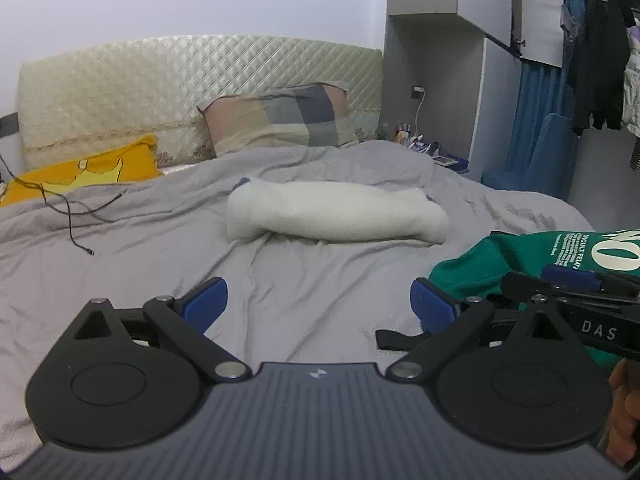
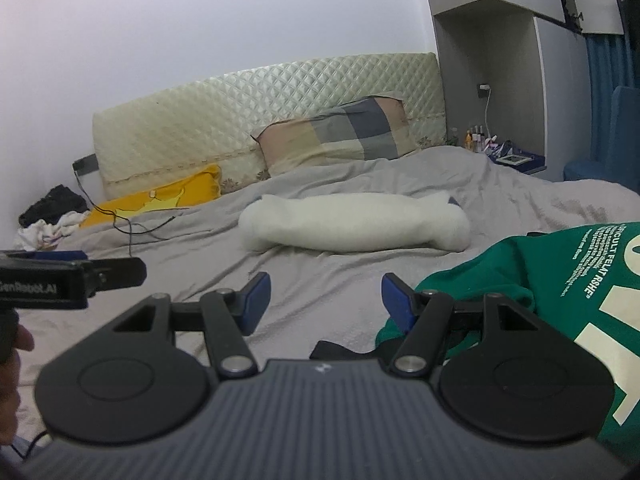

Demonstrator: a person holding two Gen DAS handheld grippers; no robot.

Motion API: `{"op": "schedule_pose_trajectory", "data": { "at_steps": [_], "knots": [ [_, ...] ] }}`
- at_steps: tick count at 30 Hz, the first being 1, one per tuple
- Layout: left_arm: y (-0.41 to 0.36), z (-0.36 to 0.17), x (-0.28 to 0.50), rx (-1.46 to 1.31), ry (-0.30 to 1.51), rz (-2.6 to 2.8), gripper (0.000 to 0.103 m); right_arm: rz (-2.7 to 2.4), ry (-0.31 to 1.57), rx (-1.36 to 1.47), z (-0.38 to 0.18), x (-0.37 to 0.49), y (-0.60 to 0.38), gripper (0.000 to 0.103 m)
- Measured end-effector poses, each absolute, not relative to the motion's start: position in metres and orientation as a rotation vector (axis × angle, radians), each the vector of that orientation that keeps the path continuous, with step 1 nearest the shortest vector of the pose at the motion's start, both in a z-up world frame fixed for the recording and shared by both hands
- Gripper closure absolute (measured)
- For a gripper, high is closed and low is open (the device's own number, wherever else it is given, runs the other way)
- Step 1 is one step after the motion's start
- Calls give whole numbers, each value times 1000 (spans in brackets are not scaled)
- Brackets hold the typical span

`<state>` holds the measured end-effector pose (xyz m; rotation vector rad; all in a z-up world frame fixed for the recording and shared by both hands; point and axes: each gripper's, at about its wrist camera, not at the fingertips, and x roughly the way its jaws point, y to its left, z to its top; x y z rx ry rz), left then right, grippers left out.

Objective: Fold large clothes

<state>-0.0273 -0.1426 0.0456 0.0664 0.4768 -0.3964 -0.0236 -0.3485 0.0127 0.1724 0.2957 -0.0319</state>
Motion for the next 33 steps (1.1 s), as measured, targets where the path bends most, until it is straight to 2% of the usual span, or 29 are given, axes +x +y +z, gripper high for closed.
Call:
{"op": "schedule_pose_trajectory", "data": {
  "at_steps": [23, 24, 25, 29, 33],
  "knots": [
    [-134, 35, -29, 61, 487, -350, 2, -82, 287, 147, 8, -25, -342, 37],
    [-134, 35, -29, 59, 488, -349, 2, -84, 288, 148, 8, -25, -342, 35],
    [-134, 35, -29, 58, 485, -348, 2, -84, 290, 151, 9, -25, -342, 23],
    [-136, 36, -32, 60, 478, -341, 2, -79, 285, 161, 9, -26, -343, 0],
    [-136, 36, -33, 54, 480, -338, 2, -89, 282, 168, 8, -27, -344, 0]
  ]
}}
